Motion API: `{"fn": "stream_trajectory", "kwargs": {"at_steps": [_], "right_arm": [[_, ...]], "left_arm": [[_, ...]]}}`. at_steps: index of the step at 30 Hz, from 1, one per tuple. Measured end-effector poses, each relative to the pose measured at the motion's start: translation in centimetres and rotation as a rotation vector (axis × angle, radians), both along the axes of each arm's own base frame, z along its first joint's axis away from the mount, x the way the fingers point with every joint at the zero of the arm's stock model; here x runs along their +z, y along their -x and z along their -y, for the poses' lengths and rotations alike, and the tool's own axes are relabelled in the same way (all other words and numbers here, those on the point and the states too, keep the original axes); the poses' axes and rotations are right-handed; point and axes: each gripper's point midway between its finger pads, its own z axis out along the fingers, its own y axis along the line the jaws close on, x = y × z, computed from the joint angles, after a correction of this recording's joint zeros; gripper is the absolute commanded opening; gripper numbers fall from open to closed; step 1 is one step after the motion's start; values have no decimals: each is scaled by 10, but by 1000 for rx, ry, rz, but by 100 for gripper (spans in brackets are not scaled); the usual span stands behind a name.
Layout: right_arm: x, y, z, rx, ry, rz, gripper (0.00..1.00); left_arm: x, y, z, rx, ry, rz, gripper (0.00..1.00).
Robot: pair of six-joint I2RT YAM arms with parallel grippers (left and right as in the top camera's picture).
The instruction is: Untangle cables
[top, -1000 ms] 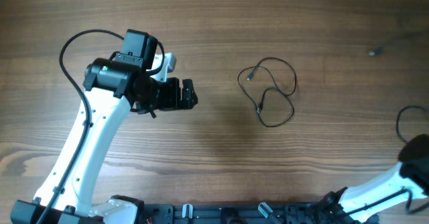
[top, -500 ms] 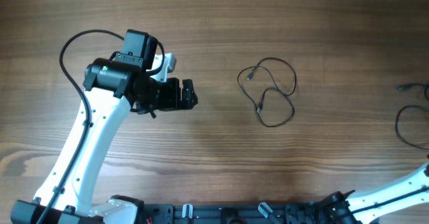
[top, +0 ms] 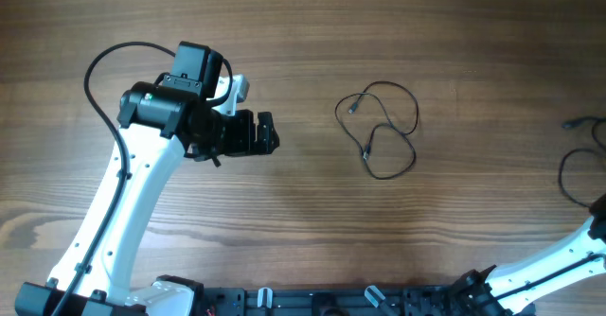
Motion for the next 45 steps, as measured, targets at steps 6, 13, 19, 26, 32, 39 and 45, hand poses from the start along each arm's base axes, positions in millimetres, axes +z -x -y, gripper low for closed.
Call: {"fn": "stream_trajectory", "kwargs": {"at_steps": [6,13,19,26,32,39,45], "right_arm": [[-38,21,19,-145,-3,-82,100],[-93,45,37,-213,-57,-79,100],[-104,-20,-44,73,-387,184,100],[-119,-31,-84,233,-267,-112,100],[-119,-47,-53,439,34,-262,99],[-122,-43,-113,648,-69,-393,99],[-119,-12,-128,510,-169,-491,100]], "left_arm": [[0,2,-1,0,-2,-8,100],[0,-2,0,0,2,8,100],[0,-2,1,0,2,8,100],[0,-2,1,0,2,8,100],[1,-2,1,0,2,9,100],[2,-5,1,0,6,23,100],[2,-5,1,0,6,24,100]]}}
